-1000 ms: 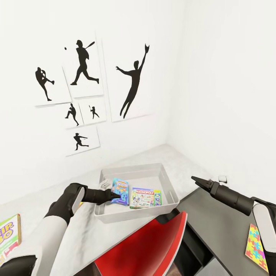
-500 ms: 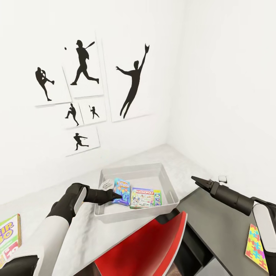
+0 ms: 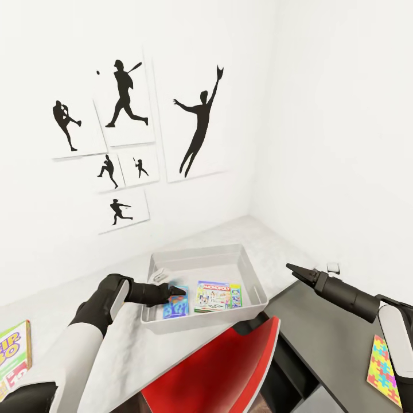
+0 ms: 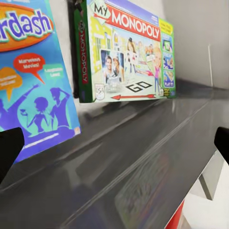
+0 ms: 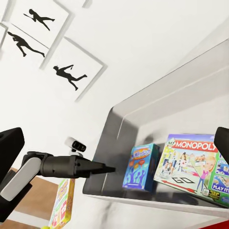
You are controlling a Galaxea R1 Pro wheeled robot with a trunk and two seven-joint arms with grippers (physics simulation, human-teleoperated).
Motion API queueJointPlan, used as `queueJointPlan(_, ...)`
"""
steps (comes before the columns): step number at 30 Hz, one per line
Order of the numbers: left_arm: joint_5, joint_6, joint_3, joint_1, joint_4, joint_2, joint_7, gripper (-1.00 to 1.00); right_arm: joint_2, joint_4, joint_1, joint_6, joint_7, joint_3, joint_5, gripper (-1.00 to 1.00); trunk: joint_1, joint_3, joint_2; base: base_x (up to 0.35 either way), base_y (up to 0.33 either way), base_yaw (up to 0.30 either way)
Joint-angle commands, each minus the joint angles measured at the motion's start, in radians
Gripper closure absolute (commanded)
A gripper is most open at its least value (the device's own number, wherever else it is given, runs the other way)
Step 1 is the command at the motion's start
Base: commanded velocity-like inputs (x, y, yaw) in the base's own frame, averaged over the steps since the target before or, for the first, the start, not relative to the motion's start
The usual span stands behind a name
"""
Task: Put all the toys in the child's room - the three board games (two on the bed and one on the table), the two jigsaw puzzles on the table, and the tennis ball on the table - inside the toy box on the table in the child's room.
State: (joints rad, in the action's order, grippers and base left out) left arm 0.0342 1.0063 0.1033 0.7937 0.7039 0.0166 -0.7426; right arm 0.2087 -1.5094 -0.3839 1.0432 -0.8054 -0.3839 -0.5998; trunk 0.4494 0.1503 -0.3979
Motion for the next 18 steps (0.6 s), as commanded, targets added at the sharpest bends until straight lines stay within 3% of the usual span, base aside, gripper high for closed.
queueJointPlan(1,0.003,0.008,0.002,0.001,0.001,0.0,-0.001,-1.0,0.0,0.0,-0.001,0.004,-0.006,-0.001,0.005,-1.0,0.001,0.002,-0.002,0.0,0.0,0.0)
queueJointPlan(11,0.007,0.008,0.005,0.002,0.007,0.007,-0.007,-1.0,0.0,0.0,-0.001,0.004,-0.007,-0.001,0.005,-1.0,0.001,0.002,-0.002,0.0,0.0,0.0)
queueJointPlan(18,0.011,0.014,0.008,0.002,0.058,0.009,-0.018,-1.0,0.0,0.0,0.0,0.004,-0.007,-0.001,0.005,-1.0,0.001,0.002,-0.002,0.0,0.0,0.0)
